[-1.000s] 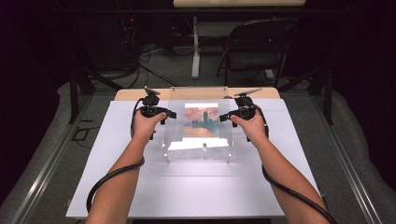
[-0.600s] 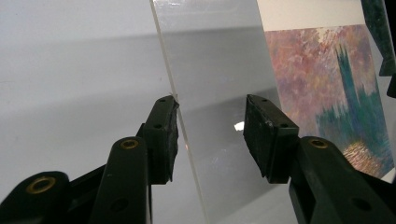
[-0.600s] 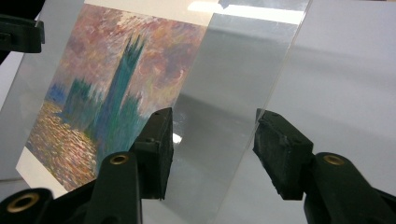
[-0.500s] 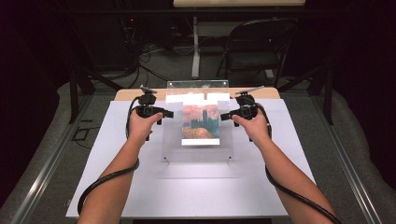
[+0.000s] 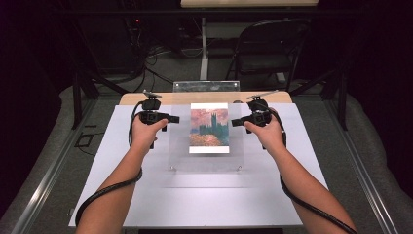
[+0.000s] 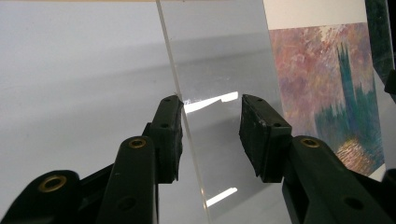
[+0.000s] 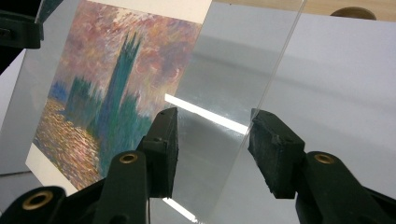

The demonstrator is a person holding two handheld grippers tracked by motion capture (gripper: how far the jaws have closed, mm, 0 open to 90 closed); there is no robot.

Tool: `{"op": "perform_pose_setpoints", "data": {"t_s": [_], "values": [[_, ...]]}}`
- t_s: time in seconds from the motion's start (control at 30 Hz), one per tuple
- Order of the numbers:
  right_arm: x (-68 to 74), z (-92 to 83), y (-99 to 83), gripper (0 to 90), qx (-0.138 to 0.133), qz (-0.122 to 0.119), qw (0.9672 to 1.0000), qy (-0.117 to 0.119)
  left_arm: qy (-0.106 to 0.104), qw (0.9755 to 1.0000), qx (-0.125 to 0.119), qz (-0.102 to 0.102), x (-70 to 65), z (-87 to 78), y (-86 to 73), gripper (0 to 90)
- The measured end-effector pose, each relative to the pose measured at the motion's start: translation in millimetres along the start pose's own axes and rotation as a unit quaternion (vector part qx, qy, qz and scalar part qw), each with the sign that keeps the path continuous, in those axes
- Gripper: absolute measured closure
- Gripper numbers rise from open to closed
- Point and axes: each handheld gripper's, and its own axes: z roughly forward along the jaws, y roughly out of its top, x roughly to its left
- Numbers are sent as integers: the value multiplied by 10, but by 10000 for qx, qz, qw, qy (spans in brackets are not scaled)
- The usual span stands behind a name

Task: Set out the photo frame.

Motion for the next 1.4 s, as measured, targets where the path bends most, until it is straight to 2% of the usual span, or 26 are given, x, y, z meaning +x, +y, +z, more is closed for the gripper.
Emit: {"op": "perform_pose_setpoints", "data": {"t_s": [0.27, 0.73, 0.9, 1.07, 1.4], "values": [[49, -93, -30, 553, -139, -118, 9998, 41, -61, 9999, -105, 111, -30, -121, -54, 627], [191, -278, -109, 580, -288, -424, 9987, -80, -40, 9990, -212, 396, -136, -323, -141, 665], [239, -344, -129, 598, -276, -468, 9984, -127, -26, 9988, -194, 450, -183, -384, -160, 679], [322, -424, -144, 613, -225, -682, 9971, -247, -46, 9983, -143, 561, -219, -474, -188, 699], [397, -610, -237, 679, -234, -862, 9958, -177, -163, 9970, -87, 750, -302, -648, -284, 723]]}}
